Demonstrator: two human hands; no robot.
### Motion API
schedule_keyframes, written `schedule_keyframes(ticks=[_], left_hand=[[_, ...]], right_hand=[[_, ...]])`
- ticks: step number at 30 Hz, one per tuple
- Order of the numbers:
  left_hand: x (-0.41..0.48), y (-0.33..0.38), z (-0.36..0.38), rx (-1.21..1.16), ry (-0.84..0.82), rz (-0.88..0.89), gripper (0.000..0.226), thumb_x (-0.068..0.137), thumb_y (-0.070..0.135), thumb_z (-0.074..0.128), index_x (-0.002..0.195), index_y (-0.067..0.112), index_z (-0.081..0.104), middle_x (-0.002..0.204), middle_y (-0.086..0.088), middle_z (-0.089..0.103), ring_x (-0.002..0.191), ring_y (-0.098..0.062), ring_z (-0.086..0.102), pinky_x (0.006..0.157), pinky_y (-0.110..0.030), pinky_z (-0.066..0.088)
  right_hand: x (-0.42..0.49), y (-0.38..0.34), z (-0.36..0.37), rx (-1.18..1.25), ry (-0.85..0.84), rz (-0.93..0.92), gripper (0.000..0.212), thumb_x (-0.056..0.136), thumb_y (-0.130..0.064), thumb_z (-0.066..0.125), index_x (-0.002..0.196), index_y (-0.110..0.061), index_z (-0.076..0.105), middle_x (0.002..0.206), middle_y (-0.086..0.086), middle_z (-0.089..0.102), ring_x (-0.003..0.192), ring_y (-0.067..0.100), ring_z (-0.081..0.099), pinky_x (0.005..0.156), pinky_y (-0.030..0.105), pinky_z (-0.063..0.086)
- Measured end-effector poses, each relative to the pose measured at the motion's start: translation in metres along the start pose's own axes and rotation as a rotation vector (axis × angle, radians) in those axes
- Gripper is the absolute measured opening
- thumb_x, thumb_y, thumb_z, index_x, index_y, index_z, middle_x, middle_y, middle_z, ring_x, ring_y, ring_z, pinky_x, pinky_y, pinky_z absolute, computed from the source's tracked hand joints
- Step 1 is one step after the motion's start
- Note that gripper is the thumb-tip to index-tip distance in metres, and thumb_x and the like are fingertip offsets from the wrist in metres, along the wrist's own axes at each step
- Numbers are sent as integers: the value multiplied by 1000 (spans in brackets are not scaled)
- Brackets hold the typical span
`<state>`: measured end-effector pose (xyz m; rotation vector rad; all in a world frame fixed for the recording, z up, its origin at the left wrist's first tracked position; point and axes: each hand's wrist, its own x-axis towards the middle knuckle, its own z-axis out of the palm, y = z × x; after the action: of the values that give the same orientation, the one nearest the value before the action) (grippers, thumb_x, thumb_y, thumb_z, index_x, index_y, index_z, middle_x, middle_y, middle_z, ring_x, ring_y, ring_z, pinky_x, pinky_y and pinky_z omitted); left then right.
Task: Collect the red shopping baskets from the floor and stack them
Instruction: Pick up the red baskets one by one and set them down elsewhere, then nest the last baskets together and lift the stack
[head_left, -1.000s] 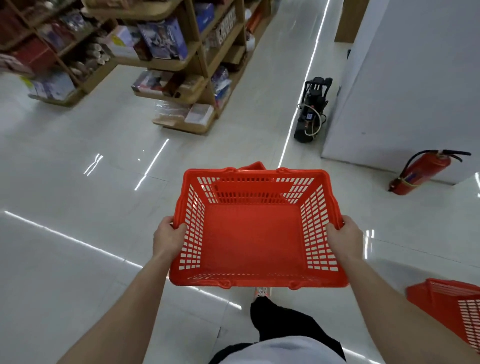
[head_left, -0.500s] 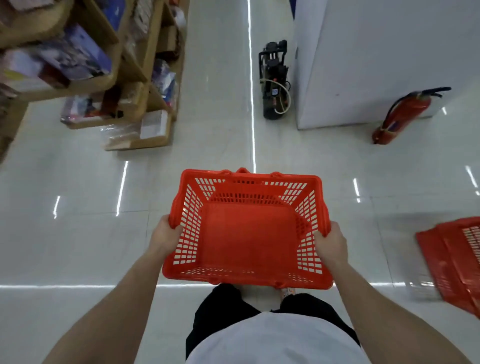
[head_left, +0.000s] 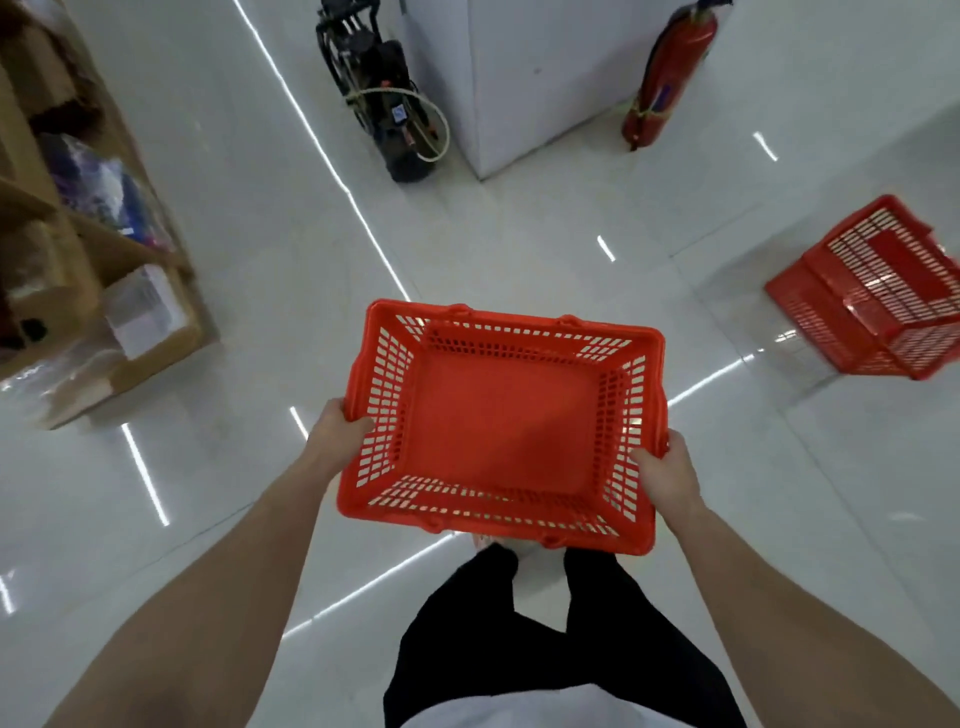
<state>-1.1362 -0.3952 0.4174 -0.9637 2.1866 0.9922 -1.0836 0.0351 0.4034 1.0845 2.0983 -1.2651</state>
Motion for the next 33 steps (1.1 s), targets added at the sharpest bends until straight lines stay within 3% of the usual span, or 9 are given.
schedule_keyframes(ticks=[2, 5, 8, 10, 18, 25, 33], left_hand=[[9, -2, 5, 34, -29, 32, 55, 87, 25, 67, 137, 13, 46, 112, -5, 67, 76, -15, 65, 65, -29, 50], [14, 3, 13, 127, -57, 108, 54, 82, 24, 70, 131, 11, 50, 114, -9, 67, 99, -30, 66, 87, -39, 51], [7, 12, 22, 304, -36, 195, 61, 81, 25, 71, 133, 4, 49, 126, -22, 59, 116, -39, 56, 98, -45, 45], [-3, 23, 29, 380, -41, 228, 69, 83, 31, 69, 141, 4, 44, 134, -25, 52, 123, -41, 50, 102, -47, 41], [-74, 83, 88, 543, -182, 461, 75, 86, 42, 64, 149, 10, 39, 146, -15, 45, 132, -33, 45, 109, -44, 37], [-170, 150, 180, 709, -232, 720, 73, 87, 45, 63, 148, 12, 40, 146, -13, 45, 134, -31, 44, 110, -44, 36], [-314, 231, 315, 799, -261, 898, 72, 85, 40, 63, 147, 10, 41, 146, -12, 46, 134, -30, 44, 109, -42, 37]], right_hand=[[2, 4, 3, 18, -12, 39, 65, 74, -41, 67, 133, -18, 50, 112, 3, 69, 97, 25, 69, 93, 50, 53], [1, -1, 3, -40, 28, 85, 62, 80, -37, 66, 135, -14, 49, 116, 8, 69, 94, 24, 67, 88, 38, 51], [-5, -10, -2, -238, 55, 49, 67, 87, -33, 63, 145, -8, 40, 124, 13, 65, 112, 31, 61, 86, 32, 42], [-14, -18, -7, -316, 62, -21, 60, 86, -31, 64, 139, -7, 49, 124, 14, 65, 112, 30, 61, 82, 30, 41], [-59, -9, -59, -443, 77, -111, 57, 86, -36, 61, 139, -16, 52, 137, 7, 51, 122, 27, 53, 97, 40, 46], [-83, 50, -163, -479, 153, -52, 62, 87, -40, 61, 143, -17, 46, 138, 11, 47, 124, 33, 50, 97, 43, 46], [-103, 156, -346, -465, 294, 6, 60, 88, -42, 59, 140, -15, 45, 137, 10, 48, 122, 32, 48, 92, 46, 48]])
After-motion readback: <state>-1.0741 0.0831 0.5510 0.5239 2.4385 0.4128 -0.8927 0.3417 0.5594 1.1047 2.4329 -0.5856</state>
